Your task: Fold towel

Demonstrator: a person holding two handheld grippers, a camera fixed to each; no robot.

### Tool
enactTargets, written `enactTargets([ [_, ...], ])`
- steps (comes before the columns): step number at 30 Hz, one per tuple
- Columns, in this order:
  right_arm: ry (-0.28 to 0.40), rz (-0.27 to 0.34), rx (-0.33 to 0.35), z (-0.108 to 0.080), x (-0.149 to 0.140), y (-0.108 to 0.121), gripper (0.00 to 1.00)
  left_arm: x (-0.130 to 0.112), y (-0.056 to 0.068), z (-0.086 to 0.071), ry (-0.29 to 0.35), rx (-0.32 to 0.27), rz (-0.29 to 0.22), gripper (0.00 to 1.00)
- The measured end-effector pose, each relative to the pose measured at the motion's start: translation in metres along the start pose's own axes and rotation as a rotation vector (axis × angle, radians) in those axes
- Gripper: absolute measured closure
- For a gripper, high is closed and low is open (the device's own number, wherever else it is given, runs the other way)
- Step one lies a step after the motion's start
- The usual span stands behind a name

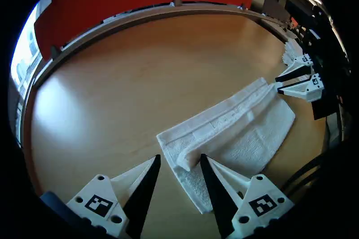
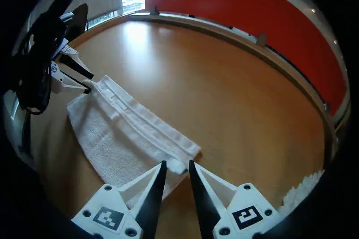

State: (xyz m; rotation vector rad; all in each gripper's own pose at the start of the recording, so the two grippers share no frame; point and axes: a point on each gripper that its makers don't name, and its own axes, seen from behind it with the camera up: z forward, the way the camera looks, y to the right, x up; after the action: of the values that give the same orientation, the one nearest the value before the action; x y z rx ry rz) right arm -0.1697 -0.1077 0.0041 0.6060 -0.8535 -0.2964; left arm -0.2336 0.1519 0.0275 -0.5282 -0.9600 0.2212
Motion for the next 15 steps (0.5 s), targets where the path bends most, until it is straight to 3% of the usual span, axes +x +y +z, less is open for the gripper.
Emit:
enactTargets([
  [4,0.001,-0.001,-0.018,0.001,0.001,0.004,0.49,0.002,-0.004,-0.001,0.004,0.016,-0.006,0.32],
  [6,0.004,-0.003,-0.028,0.001,0.002,0.007,0.38,0.003,-0.006,-0.002,0.007,0.025,-0.010,0.31],
  [10,0.013,-0.009,-0.047,0.000,0.004,0.011,0.27,0.005,-0.008,-0.005,0.011,0.029,-0.025,0.17],
  [12,0.019,-0.013,-0.054,0.000,0.005,0.013,0.16,0.006,-0.009,-0.007,0.015,0.030,-0.033,0.09],
  [15,0.025,-0.016,-0.060,-0.002,0.007,0.014,0.09,0.007,-0.012,-0.010,0.022,0.035,-0.041,0.04],
])
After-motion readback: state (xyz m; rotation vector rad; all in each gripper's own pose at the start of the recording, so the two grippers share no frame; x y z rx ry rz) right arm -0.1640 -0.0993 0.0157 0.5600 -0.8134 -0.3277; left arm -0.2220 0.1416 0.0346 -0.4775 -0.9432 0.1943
